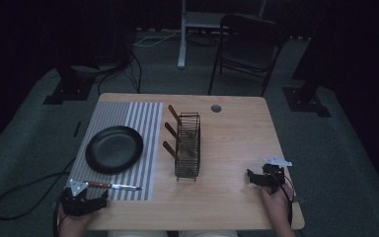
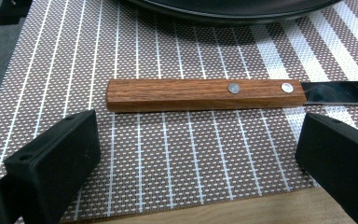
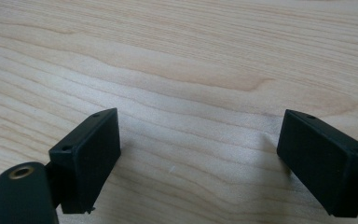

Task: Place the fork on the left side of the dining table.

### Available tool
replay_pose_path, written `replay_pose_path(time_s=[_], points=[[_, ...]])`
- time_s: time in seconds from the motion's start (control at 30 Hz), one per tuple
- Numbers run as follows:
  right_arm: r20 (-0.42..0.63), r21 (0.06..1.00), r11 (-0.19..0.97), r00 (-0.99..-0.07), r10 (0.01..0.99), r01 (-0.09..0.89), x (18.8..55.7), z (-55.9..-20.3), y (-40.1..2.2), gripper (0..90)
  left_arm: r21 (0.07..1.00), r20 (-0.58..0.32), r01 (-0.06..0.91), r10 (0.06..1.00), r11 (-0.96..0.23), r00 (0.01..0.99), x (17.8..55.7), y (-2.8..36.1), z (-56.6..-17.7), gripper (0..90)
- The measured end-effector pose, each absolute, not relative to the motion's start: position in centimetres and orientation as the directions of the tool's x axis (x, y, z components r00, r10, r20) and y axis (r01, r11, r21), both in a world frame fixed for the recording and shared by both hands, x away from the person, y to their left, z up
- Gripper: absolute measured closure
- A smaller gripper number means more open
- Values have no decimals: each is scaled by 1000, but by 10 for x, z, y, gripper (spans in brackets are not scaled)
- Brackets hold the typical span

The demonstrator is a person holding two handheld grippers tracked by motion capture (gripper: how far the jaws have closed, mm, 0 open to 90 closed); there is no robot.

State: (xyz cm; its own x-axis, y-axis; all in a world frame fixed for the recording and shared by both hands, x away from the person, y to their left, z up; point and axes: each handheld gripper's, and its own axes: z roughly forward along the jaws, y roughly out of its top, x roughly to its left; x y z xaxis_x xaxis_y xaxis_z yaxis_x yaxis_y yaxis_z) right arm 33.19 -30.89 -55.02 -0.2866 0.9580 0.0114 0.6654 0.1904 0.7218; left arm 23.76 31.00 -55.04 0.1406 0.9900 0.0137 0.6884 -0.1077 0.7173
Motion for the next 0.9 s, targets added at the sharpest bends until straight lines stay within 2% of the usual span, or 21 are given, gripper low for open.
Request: replay_pose_path(time_s=[0.6, 0.9], points=[[11, 722, 191, -287, 958, 665, 332, -550, -309, 130, 694, -8, 710, 985, -120, 174, 239, 306, -538, 22], [11, 722, 190, -286, 958, 665, 332, -550, -309, 130, 683, -70, 716, 964, -141, 256, 239, 294, -523, 23]])
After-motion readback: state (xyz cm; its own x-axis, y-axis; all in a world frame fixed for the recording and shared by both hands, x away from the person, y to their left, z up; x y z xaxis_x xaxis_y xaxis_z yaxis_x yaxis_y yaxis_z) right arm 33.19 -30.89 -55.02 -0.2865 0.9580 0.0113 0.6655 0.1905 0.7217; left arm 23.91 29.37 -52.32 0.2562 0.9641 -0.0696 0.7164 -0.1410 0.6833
